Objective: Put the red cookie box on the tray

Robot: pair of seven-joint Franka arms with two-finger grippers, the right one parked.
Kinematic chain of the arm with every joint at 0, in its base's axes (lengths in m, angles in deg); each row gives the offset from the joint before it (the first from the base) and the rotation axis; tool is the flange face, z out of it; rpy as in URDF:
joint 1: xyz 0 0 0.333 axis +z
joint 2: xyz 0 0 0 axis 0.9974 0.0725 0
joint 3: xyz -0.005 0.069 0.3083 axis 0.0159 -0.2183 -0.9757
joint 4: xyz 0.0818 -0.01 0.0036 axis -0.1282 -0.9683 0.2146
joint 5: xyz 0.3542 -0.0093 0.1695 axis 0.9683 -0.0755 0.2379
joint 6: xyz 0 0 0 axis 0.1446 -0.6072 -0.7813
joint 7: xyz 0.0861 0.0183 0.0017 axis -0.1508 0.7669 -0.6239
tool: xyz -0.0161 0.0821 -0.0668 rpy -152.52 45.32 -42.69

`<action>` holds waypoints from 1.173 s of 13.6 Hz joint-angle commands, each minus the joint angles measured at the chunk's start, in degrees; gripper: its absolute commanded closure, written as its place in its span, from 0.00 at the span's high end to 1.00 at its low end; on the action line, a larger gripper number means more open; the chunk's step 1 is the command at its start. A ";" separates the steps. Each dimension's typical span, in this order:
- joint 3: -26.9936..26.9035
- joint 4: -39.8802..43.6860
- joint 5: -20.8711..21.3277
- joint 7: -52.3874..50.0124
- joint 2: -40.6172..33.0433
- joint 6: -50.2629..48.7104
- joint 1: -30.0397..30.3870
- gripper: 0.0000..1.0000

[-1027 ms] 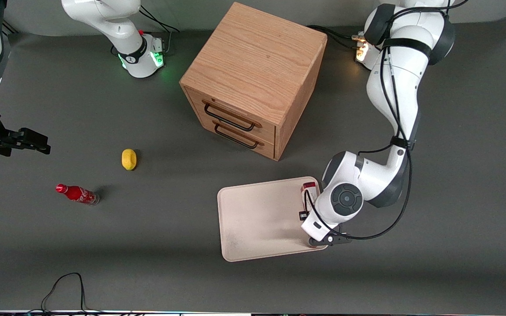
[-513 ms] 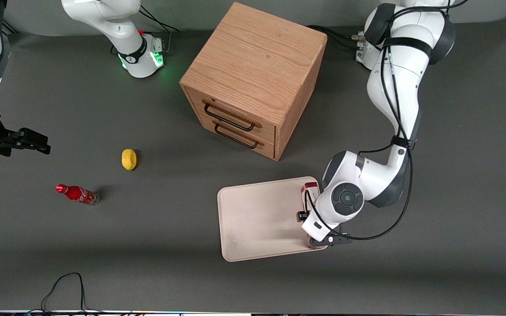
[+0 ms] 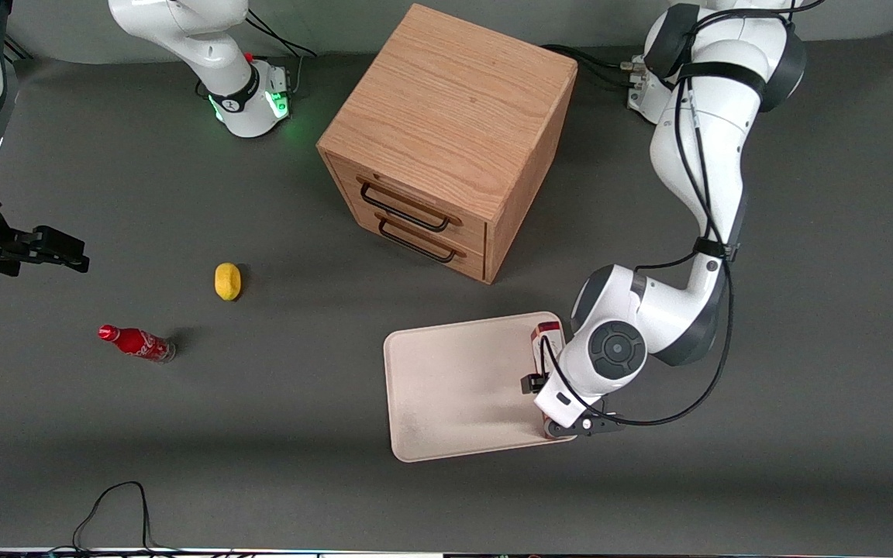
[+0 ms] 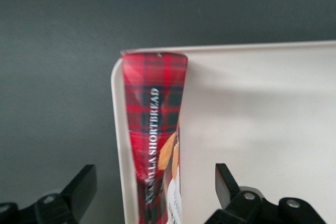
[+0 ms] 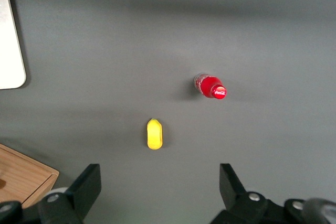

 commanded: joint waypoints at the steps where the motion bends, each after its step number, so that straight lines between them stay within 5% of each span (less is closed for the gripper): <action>1: -0.40 -2.18 0.93 1.81 -8.82 -9.57 1.91 1.00; 3: -0.40 -3.58 0.93 3.31 -14.26 -14.77 3.14 1.00; 13: -0.93 -36.88 0.93 15.70 -49.16 -14.53 12.37 1.00; 16: -7.86 -37.34 0.84 17.20 -52.61 -18.56 9.13 1.00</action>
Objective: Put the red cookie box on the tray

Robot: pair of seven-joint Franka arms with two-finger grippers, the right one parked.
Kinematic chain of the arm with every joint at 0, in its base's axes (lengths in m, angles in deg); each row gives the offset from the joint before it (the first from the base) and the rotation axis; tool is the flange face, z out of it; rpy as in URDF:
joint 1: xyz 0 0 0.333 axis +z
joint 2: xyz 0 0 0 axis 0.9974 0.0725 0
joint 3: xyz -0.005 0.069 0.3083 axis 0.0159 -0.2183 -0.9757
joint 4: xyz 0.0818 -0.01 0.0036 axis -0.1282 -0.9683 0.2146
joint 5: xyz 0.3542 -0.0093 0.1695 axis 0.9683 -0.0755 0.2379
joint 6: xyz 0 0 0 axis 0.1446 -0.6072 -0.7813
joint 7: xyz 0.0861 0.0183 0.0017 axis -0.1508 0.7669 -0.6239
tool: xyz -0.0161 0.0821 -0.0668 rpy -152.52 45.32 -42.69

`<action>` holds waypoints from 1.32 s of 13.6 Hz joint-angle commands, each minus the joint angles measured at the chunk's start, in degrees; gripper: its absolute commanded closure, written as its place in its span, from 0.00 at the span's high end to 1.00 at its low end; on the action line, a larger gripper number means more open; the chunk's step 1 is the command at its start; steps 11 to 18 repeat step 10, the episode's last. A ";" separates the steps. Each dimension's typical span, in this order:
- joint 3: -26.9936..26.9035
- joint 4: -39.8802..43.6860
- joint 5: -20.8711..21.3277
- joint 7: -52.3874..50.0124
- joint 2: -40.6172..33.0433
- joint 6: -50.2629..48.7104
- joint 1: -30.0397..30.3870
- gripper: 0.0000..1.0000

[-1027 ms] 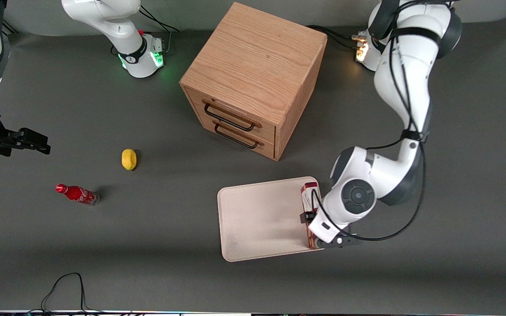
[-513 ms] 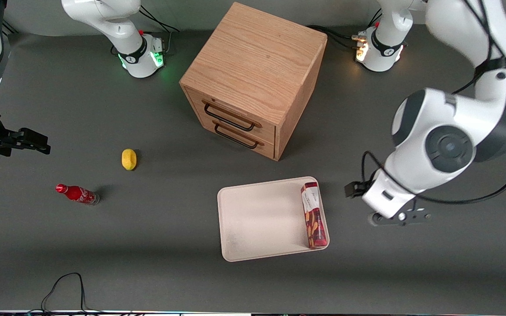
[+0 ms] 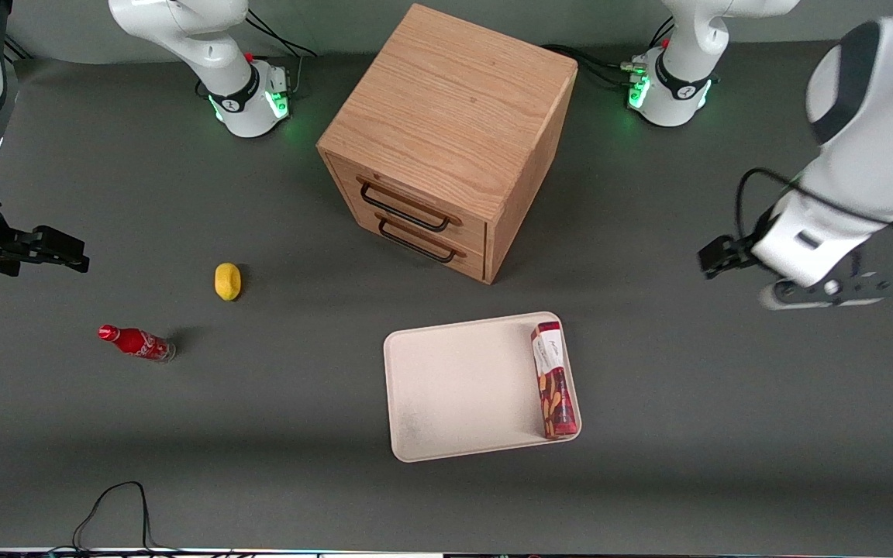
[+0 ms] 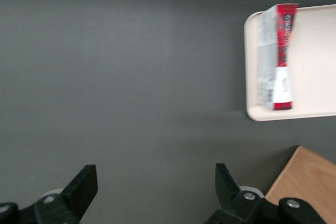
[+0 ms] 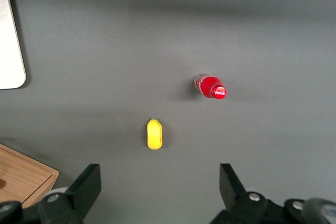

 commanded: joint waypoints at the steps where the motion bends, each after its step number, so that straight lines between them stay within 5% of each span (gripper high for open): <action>1: -5.12 -3.52 0.44 1.46 -4.38 -2.18 -2.63 1.00; 4: -11.63 -1.42 0.26 7.34 -4.47 -4.12 -5.72 1.00; 8: -4.28 0.26 0.35 7.26 -3.68 -4.83 3.75 1.00; 18: -4.17 1.40 0.61 7.87 -3.59 -4.92 3.96 1.00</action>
